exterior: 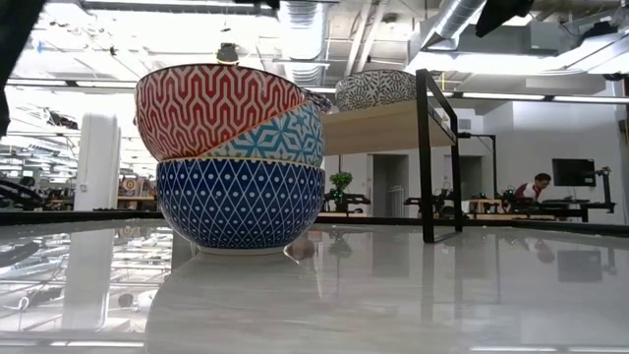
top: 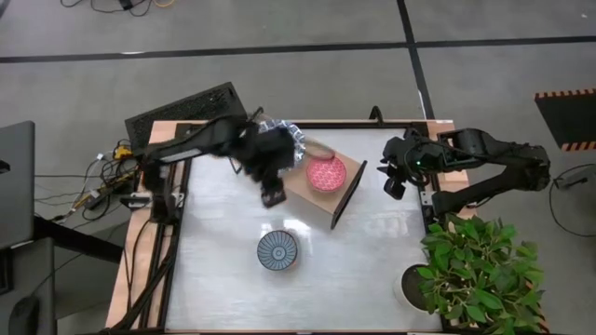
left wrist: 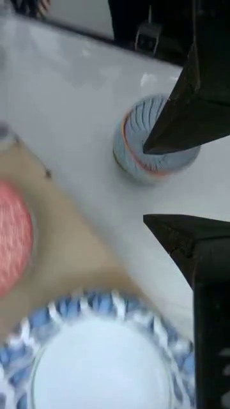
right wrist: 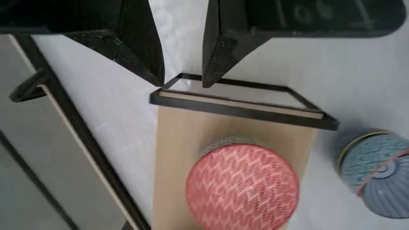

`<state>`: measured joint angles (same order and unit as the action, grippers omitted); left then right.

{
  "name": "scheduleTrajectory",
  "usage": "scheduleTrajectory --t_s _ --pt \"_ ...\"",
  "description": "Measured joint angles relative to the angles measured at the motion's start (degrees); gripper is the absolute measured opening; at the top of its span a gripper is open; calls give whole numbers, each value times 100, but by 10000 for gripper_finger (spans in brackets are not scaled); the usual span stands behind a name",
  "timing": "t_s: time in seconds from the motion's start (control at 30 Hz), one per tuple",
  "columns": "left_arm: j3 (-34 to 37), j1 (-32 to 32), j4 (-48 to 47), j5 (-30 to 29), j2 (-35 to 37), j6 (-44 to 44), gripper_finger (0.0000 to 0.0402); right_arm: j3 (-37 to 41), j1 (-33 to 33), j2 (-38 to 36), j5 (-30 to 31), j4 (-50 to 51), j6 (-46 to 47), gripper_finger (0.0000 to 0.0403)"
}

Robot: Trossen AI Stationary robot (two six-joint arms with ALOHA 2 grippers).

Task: Place and stack bowls onto a shelf
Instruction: Stack the blue bowl on top of the red bowl on the shelf

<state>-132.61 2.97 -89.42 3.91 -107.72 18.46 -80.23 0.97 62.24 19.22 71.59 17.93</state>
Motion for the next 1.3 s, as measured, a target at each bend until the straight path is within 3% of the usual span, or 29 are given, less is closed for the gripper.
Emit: scheduleTrajectory --t_s 0.1,0.23,0.43,0.57,0.8,1.17,1.3 --pt "664 -659 463 -181 524 355 146 0 4 -1 -83 -4 2 131" --pt "2049 -1346 332 -836 1086 1459 146 0 14 -1 -132 -26 -18 131" --pt "4421 -1876 2269 -845 1696 2361 146 0 13 -1 -134 -30 -237 131" --pt "5459 -1889 3192 -747 1766 2852 146 0 4 -1 -139 -31 -278 131" --pt "6258 -1898 4219 -799 1773 3224 146 0 4 -1 -156 -30 -286 131" --pt "6675 -1905 4645 -739 1764 3327 146 0 4 -1 -177 -25 -298 131" --pt "6694 -1903 4652 -735 1764 3366 129 0 4 -1 -179 -21 -297 131"
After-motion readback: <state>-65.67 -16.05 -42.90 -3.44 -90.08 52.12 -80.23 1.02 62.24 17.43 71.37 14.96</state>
